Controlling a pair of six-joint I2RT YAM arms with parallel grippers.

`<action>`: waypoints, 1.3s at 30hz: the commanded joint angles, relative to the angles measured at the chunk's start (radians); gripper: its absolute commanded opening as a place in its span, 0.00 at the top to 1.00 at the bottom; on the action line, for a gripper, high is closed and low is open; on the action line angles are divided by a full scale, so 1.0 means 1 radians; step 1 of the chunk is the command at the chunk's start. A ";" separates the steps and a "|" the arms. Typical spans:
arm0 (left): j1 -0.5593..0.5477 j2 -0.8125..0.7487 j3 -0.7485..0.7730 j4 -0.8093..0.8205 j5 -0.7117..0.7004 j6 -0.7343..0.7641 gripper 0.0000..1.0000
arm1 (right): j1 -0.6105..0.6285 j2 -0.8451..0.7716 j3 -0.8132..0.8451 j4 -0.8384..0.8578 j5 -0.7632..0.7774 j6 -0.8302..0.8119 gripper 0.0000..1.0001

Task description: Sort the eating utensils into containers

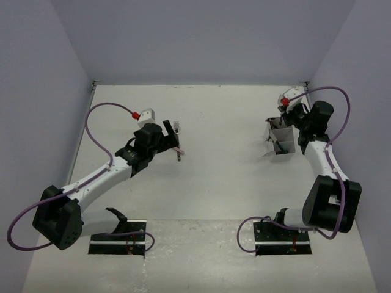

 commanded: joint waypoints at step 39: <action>0.088 0.118 -0.005 0.014 0.041 -0.131 0.00 | -0.005 -0.400 -0.164 0.094 0.193 0.316 0.01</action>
